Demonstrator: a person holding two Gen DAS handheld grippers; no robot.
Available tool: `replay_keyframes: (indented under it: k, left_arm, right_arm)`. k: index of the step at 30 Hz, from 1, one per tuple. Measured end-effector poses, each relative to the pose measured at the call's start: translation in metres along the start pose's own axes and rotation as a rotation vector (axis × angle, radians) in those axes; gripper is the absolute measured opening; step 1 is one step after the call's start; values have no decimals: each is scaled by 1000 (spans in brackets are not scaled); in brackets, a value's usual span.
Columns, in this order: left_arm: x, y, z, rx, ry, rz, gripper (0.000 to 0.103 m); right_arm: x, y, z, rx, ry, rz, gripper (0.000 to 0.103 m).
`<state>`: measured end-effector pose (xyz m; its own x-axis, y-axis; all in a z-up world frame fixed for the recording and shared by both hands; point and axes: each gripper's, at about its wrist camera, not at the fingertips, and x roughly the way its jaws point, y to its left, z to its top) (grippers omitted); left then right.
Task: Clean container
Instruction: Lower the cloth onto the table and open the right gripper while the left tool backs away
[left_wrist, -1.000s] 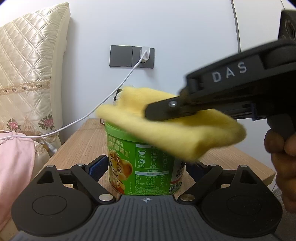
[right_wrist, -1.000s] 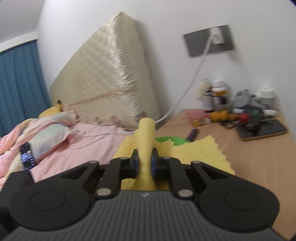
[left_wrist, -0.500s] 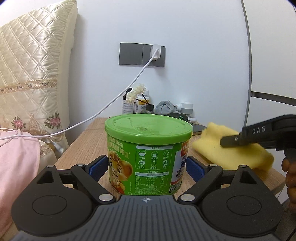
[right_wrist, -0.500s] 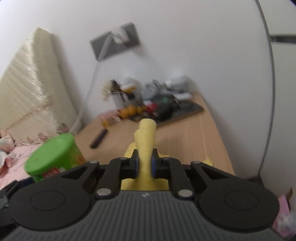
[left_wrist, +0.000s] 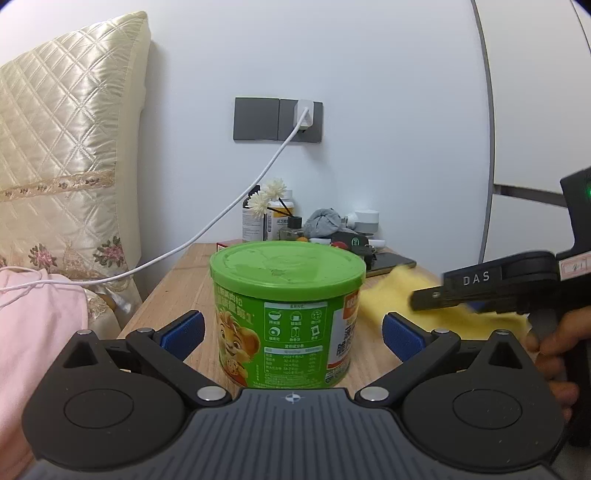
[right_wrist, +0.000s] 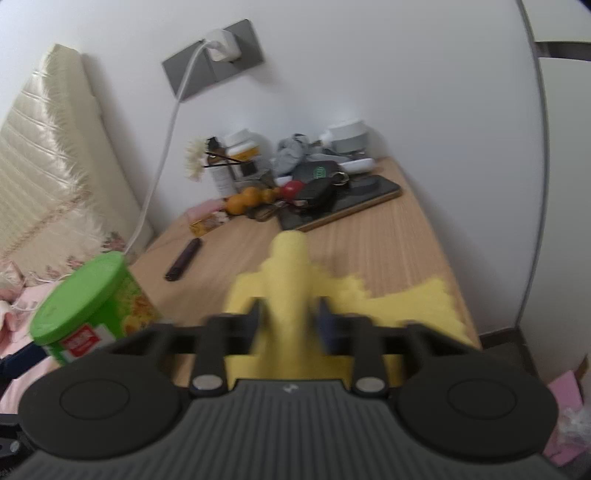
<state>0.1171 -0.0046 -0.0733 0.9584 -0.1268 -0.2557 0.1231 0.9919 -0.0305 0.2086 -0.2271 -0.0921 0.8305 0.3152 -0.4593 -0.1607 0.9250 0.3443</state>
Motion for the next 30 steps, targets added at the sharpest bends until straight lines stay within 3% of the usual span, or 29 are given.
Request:
replay_keyframes:
  k: [8,13,17,30]
  left_arm:
    - [-28,5,18,-51,-25,-3,103]
    - [-54,10,29,-50,-47,7,103]
    - [-69,16,33,-85,-18,18,103]
    - [-120,13,51,-55,-28,82,103]
  right_arm:
    - [-37,18,1,-39,-68,10,82]
    - [-79,35,3,-61,-132,34,92]
    - [-111,48,1,-62,-168,53,102]
    - [-176,78,-18,-91,-206,14,103]
